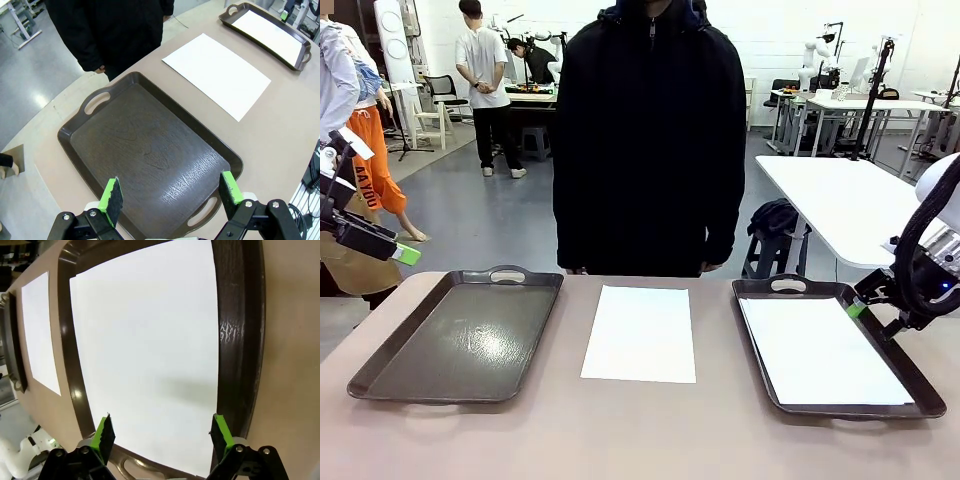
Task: Sort the A4 documents.
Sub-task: Place the A4 Paper in the designated Handle tray, then receive the A4 Paper.
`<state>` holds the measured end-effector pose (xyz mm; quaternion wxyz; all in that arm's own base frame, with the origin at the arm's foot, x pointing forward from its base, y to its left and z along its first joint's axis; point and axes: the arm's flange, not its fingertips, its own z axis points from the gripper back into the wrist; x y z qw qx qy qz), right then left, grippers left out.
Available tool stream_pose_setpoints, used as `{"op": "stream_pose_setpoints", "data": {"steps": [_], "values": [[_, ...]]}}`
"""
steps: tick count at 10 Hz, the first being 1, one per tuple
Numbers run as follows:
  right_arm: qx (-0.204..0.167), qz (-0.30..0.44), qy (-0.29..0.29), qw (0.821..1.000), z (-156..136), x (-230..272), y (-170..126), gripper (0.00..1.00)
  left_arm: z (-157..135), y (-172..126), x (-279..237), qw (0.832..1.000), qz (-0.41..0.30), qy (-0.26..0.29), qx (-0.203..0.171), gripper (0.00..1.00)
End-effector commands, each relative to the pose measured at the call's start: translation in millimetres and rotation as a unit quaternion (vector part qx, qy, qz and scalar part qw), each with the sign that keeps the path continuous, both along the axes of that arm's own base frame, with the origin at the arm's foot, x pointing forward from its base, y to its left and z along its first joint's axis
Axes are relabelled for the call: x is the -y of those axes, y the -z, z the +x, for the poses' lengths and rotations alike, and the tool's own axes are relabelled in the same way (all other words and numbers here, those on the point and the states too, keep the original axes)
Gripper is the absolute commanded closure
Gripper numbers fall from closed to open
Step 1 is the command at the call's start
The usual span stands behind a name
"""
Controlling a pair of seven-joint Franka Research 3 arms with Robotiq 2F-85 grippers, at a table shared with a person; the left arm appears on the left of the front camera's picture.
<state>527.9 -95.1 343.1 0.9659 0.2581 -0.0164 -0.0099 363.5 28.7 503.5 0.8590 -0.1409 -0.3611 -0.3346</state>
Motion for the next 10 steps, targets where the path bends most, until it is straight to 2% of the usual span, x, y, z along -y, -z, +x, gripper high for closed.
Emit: {"op": "stream_pose_setpoints", "data": {"steps": [1, 2, 10], "values": [[-0.015, -0.029, 0.015, 0.999, -5, -11, 0, 0.00, 1, 2, -3, 1.000, -0.003, 0.011, 0.003, 0.00], [0.000, 0.000, 0.000, 1.000, 0, 0, 0, 0.00, 1, 2, -3, 1.000, -0.003, 0.011, 0.003, 0.00], [0.000, 0.000, 0.000, 1.000, 0, 0, 0, 0.00, 1, 2, -3, 1.000, -0.003, 0.011, 0.003, 0.00]]}}
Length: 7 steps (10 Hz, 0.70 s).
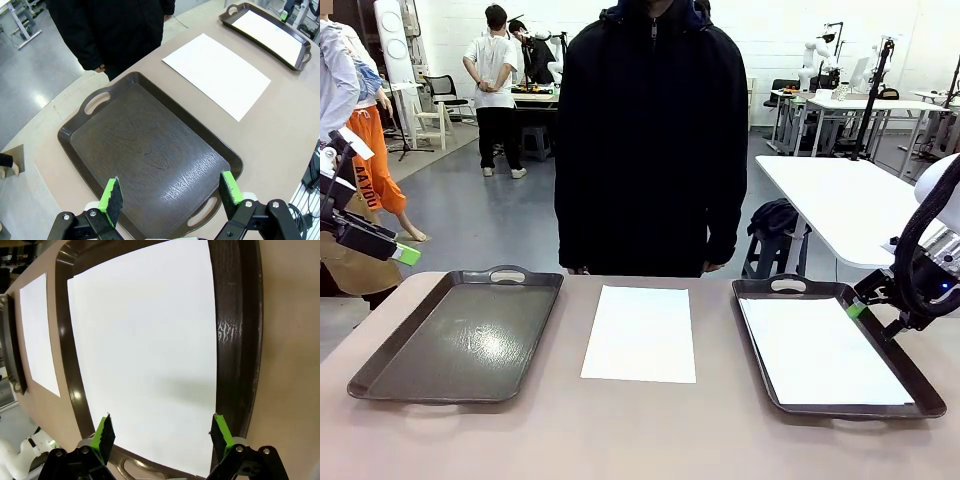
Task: Sort the A4 documents.
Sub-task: Receive the A4 Paper.
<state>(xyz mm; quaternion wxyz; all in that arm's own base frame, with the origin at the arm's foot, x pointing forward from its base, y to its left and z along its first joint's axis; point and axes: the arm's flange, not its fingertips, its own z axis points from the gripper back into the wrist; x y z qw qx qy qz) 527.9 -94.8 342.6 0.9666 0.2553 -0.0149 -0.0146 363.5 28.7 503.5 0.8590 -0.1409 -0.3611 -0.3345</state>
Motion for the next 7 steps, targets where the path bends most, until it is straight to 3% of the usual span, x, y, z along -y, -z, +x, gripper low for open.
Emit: {"op": "stream_pose_setpoints", "data": {"steps": [1, 5, 6, 7], "values": [[0.003, 0.003, -0.004, 1.000, 0, 0, 0, 0.00, 1, 2, -3, 1.000, -0.003, 0.011, 0.003, 0.00], [0.000, 0.000, 0.000, 1.000, 0, 0, 0, 0.00, 1, 2, -3, 1.000, -0.003, 0.011, 0.003, 0.00], [0.090, -0.038, -0.060, 0.993, -13, -27, -50, 0.00, 1, 2, -3, 1.000, -0.003, 0.011, 0.003, 0.00], [0.173, -0.056, -0.126, 0.975, -30, -59, -94, 0.00, 1, 2, -3, 1.000, -0.003, 0.011, 0.003, 0.00]]}}
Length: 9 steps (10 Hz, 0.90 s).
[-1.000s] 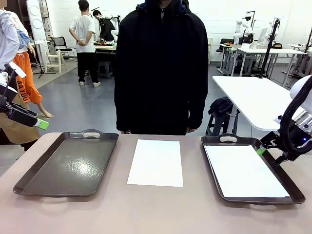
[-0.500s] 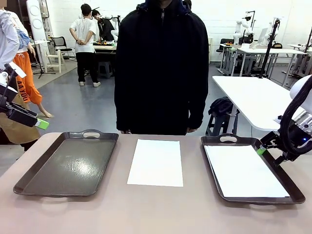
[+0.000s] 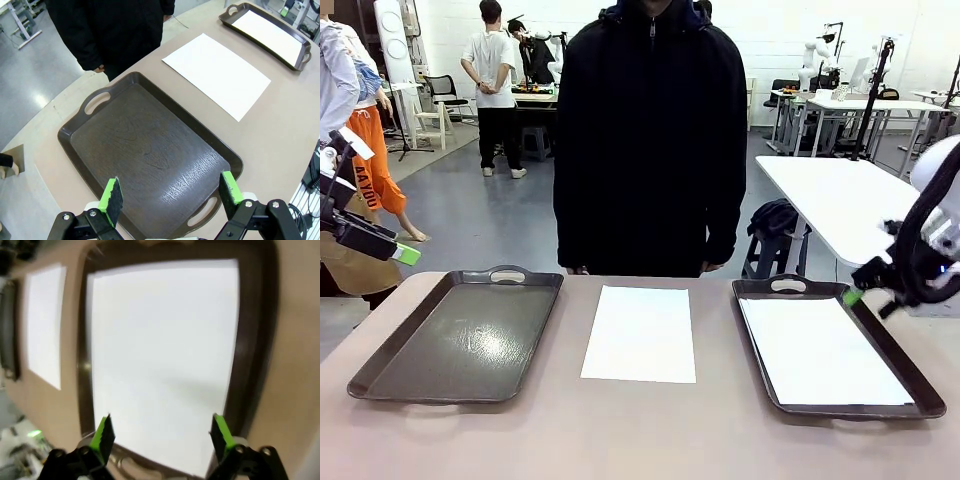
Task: Sort the A4 documents.
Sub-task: Receive the A4 Paper.
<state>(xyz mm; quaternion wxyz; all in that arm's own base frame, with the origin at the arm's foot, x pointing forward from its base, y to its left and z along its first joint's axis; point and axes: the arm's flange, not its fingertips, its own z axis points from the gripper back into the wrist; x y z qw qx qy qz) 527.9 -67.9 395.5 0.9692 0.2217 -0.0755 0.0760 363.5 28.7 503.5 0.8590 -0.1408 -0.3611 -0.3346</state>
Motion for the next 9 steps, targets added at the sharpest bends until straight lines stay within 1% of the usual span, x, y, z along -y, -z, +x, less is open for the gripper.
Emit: {"op": "stream_pose_setpoints", "data": {"steps": [1, 2, 4, 5, 7, 8, 9], "values": [[0.129, -0.022, -0.114, 0.985, -43, -53, -63, 0.00, 1, 2, -4, 1.000, -0.003, 0.011, 0.003, 0.00], [0.155, -0.020, -0.163, 0.974, -54, -69, -76, 0.00, 1, 2, -4, 1.000, -0.003, 0.011, 0.003, 0.00], [0.178, 0.002, -0.252, 0.951, -80, -85, -90, 0.00, 1, 2, -4, 1.000, -0.003, 0.011, 0.003, 0.00], [0.206, 0.010, -0.287, 0.935, -96, -84, -100, 0.00, 1, 2, -4, 1.000, -0.003, 0.011, 0.003, 0.00], [0.232, 0.032, -0.314, 0.920, -118, -77, -117, 0.00, 1, 2, -4, 1.000, -0.003, 0.011, 0.003, 0.00], [0.247, 0.043, -0.320, 0.914, -128, -72, -124, 0.00, 1, 2, -4, 1.000, -0.003, 0.011, 0.003, 0.00], [0.265, 0.054, -0.313, 0.911, -136, -65, -131, 0.00, 1, 2, -4, 1.000, -0.003, 0.011, 0.003, 0.00]]}}
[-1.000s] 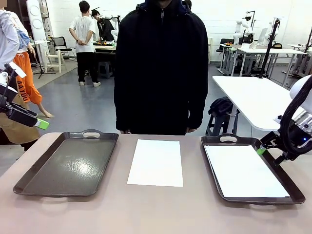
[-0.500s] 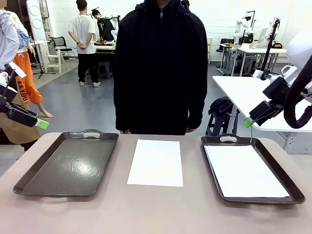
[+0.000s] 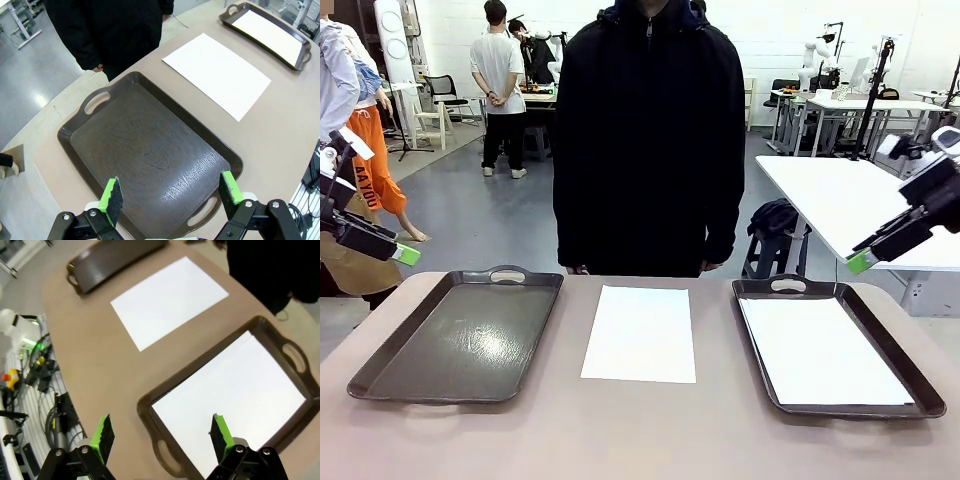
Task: Sort the A4 documents.
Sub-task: Receive the A4 Paper.
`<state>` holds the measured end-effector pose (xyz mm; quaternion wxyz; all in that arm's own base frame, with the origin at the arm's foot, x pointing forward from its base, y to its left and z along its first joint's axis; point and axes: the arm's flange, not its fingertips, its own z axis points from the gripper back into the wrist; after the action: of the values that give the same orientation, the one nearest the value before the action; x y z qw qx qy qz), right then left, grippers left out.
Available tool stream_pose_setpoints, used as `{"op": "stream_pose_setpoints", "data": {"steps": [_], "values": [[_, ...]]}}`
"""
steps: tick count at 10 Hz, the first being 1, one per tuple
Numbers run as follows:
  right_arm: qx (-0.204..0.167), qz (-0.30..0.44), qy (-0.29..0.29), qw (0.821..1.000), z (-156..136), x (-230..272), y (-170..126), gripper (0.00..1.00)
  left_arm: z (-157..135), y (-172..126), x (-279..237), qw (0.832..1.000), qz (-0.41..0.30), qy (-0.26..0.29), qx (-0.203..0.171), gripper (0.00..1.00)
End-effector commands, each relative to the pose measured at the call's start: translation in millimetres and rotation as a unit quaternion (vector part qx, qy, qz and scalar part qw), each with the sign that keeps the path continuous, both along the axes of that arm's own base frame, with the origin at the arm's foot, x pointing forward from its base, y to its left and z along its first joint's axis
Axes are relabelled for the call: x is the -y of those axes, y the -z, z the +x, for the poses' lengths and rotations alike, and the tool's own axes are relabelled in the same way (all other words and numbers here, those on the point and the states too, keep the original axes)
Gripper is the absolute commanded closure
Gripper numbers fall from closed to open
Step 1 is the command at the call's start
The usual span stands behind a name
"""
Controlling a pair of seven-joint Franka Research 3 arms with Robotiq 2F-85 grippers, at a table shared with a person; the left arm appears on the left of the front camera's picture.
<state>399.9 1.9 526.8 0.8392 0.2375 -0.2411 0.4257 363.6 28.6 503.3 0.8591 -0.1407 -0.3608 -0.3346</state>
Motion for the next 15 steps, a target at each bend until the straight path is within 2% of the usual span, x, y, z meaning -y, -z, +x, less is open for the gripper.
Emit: {"op": "stream_pose_setpoints", "data": {"steps": [1, 5, 15], "values": [[0.018, 0.044, -0.007, 0.999, -13, 10, -3, 0.00, 1, 2, -4, 1.000, -0.003, 0.011, 0.003, 0.00], [0.012, 0.069, -0.003, 0.998, -14, 19, -7, 0.00, 1, 2, -4, 1.000, -0.003, 0.011, 0.003, 0.00], [0.000, 0.056, 0.006, 0.998, -13, 18, -10, 0.00, 1, 2, -4, 1.000, -0.003, 0.011, 0.003, 0.00]]}}
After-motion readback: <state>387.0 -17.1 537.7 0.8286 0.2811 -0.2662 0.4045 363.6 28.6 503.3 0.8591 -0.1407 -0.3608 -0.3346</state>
